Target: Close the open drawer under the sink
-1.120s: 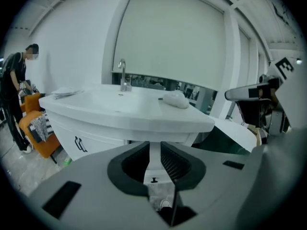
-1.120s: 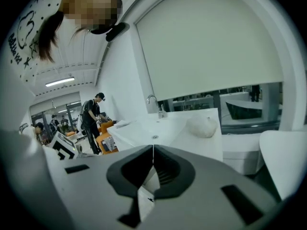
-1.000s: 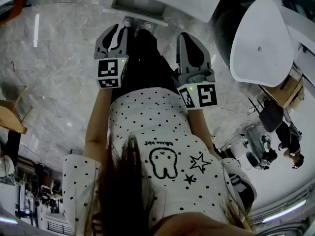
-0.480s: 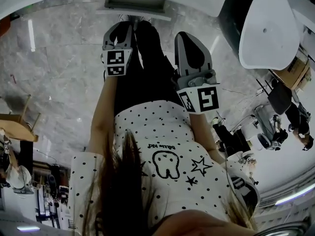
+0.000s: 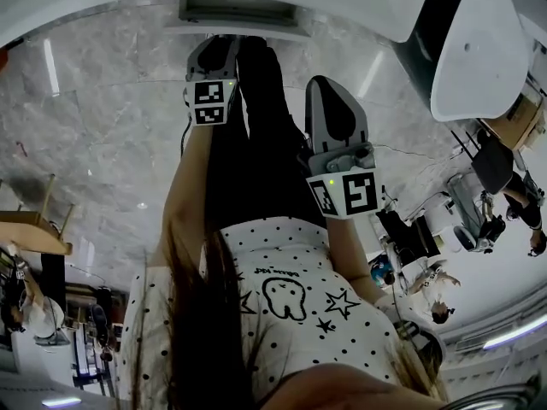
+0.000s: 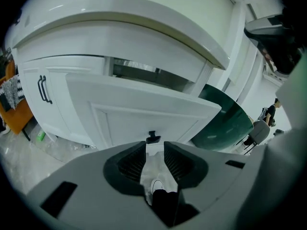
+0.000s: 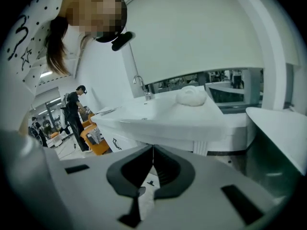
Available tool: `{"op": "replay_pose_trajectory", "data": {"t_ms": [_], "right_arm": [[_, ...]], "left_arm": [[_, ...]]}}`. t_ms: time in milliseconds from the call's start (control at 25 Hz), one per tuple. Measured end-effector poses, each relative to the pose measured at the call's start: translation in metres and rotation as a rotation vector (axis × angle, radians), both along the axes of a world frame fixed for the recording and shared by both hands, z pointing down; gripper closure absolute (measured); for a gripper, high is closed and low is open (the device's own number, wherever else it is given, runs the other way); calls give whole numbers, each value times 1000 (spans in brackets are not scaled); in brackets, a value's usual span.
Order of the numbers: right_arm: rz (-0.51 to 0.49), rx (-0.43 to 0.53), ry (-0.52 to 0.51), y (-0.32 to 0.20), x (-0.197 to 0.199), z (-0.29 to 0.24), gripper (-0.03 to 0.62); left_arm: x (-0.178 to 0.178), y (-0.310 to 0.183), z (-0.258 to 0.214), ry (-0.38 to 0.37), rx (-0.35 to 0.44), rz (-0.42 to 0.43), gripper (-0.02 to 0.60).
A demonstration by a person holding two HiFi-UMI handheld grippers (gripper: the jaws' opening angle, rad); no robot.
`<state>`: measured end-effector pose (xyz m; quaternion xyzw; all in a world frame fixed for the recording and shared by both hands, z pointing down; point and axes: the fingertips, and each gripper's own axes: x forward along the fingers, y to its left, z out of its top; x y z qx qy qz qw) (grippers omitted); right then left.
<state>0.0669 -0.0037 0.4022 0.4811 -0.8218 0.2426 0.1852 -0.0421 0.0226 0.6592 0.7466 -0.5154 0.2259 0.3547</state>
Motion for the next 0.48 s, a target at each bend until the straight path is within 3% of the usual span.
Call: {"op": "replay_pose_trajectory", "data": {"t_ms": [480], "right_arm": [[74,-30,-13,12,-7,26,580]], "left_arm": [[16,-29,36,-2,14,4,446]]}}
